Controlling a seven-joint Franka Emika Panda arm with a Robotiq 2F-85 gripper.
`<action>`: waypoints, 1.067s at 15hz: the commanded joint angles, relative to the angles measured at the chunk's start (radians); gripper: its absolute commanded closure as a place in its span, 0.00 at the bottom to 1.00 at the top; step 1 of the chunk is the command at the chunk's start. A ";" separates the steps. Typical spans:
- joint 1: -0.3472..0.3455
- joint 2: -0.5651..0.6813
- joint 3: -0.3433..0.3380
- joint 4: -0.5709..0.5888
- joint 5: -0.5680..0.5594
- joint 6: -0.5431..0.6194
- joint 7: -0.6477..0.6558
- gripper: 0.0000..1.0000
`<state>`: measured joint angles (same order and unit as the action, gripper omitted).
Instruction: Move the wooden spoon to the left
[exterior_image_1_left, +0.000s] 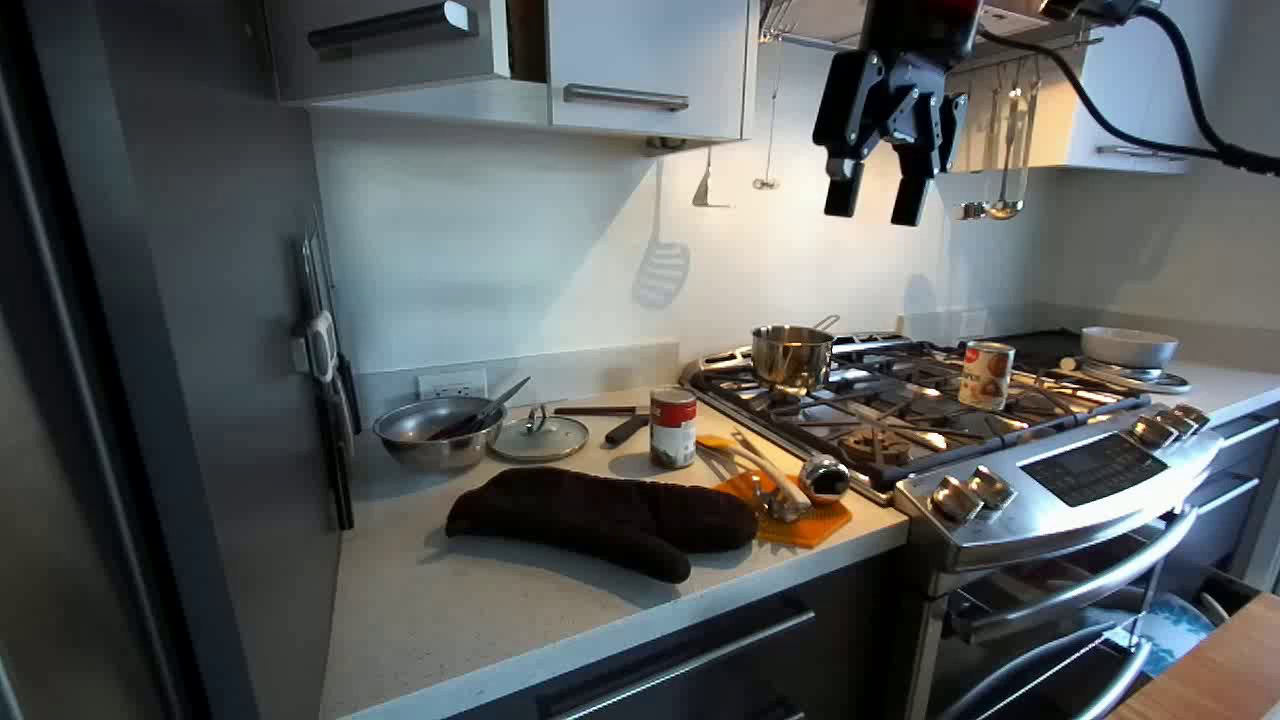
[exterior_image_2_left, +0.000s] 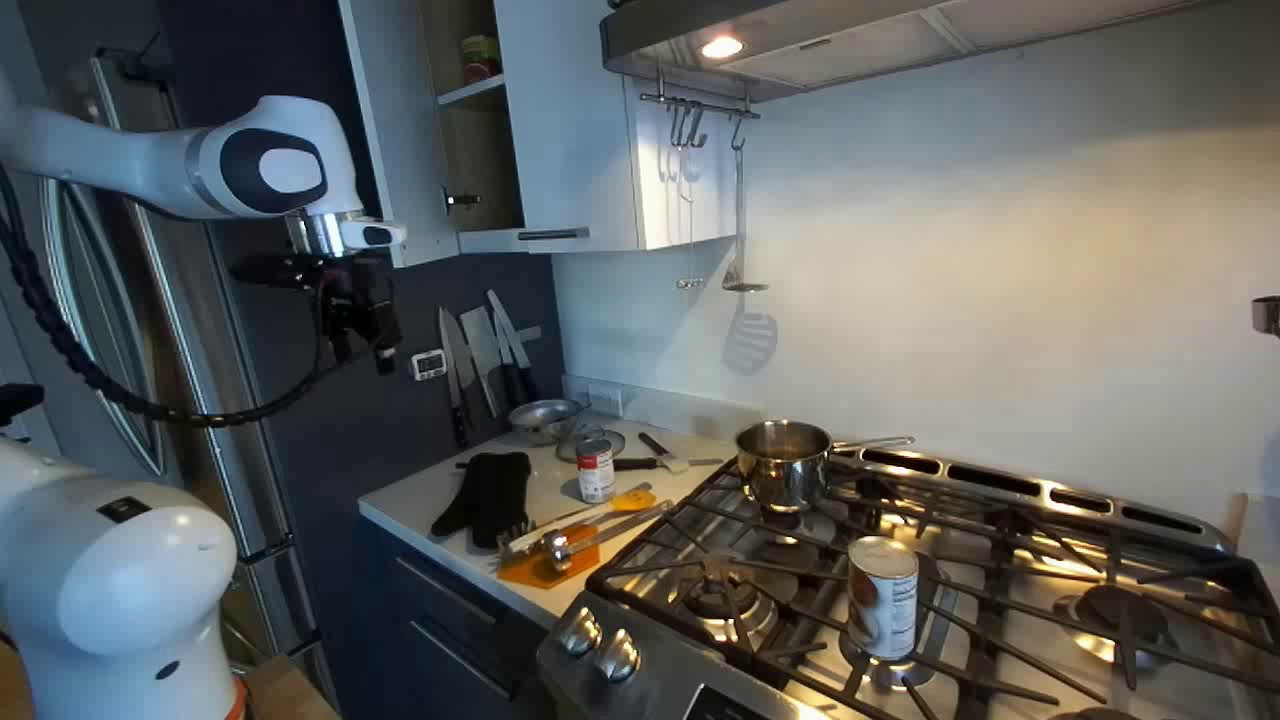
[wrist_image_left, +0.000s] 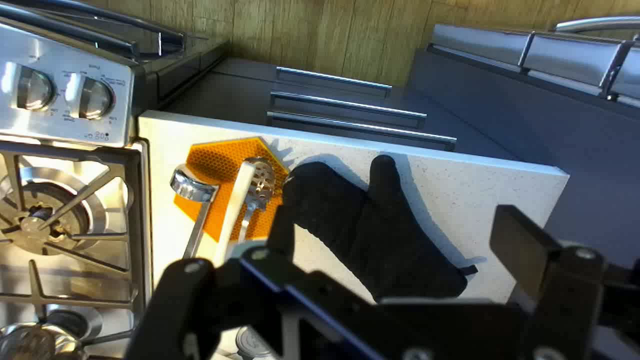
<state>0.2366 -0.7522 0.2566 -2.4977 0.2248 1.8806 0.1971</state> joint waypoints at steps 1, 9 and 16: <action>-0.004 0.000 0.003 0.003 0.002 -0.003 -0.002 0.00; -0.004 0.001 0.002 0.003 0.002 -0.003 -0.002 0.00; -0.004 0.001 0.003 0.003 0.002 -0.003 -0.002 0.00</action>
<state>0.2366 -0.7519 0.2565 -2.4977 0.2247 1.8806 0.1971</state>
